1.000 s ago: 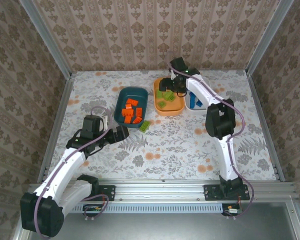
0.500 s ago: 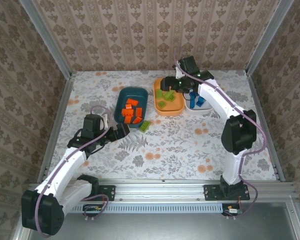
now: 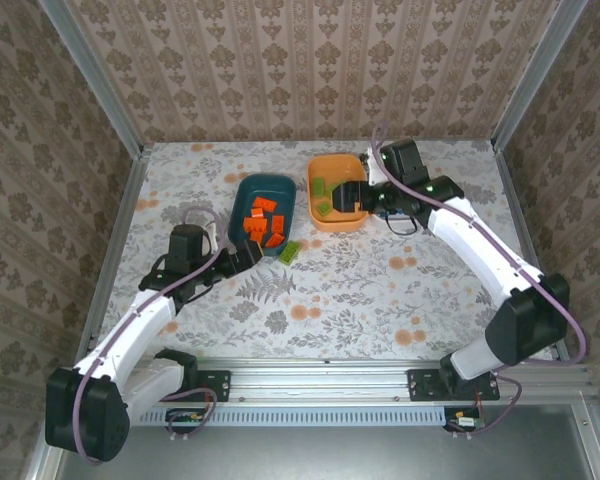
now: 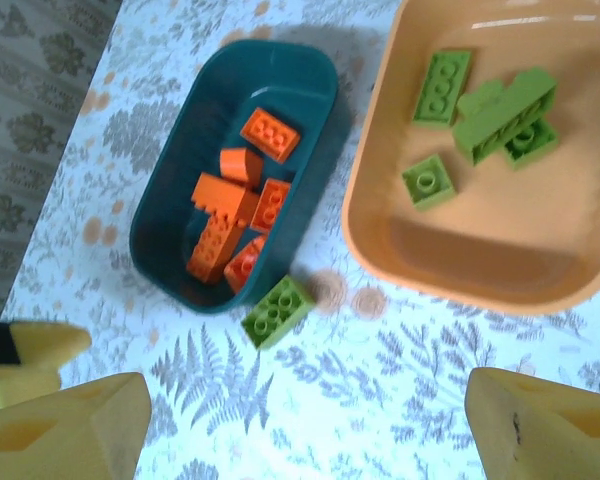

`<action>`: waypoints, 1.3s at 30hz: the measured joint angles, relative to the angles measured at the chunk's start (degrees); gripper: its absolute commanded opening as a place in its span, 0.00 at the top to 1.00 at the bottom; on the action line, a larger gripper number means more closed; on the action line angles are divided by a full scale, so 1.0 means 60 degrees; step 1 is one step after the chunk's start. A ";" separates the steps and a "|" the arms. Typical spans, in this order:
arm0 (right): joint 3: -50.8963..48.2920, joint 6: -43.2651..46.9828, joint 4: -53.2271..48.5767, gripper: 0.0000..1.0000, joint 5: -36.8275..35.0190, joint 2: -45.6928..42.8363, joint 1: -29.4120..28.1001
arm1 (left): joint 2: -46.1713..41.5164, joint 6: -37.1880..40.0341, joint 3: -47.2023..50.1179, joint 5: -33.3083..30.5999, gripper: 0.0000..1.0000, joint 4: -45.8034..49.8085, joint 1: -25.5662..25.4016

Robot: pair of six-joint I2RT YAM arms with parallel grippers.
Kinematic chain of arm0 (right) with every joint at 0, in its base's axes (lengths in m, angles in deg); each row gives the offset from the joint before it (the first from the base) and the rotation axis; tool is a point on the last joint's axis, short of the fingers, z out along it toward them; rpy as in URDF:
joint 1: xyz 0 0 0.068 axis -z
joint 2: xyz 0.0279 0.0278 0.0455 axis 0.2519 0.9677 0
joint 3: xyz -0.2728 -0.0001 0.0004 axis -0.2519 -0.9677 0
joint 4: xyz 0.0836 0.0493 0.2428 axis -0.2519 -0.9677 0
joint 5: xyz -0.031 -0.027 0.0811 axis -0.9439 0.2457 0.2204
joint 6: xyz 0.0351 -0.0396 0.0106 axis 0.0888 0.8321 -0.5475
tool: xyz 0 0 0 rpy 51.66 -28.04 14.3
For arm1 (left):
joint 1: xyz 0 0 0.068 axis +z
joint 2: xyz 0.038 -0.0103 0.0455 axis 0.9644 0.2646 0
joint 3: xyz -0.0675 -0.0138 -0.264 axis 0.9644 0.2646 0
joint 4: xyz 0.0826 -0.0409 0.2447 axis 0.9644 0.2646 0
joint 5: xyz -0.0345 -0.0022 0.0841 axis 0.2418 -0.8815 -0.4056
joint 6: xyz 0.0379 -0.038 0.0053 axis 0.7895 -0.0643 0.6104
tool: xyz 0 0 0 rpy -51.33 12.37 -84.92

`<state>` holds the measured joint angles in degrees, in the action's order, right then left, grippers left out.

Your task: Sort the legos into containers by color

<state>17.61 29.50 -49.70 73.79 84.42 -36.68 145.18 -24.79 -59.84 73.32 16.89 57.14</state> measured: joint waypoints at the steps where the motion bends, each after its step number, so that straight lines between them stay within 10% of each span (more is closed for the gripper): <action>1: -0.0208 0.0011 -0.0004 0.16 0.0029 -0.0175 -0.0036 | 0.0033 -0.0015 -0.0004 0.0022 0.00 -0.0040 0.0000; 39: -0.0892 0.0641 -0.0346 0.00 -0.0929 0.0353 -0.3104 | -0.0215 -0.0608 0.0506 0.0164 0.00 -0.0528 0.0000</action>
<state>12.25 33.35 -51.77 68.21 86.54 -55.30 143.89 -28.44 -56.80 74.30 13.72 57.14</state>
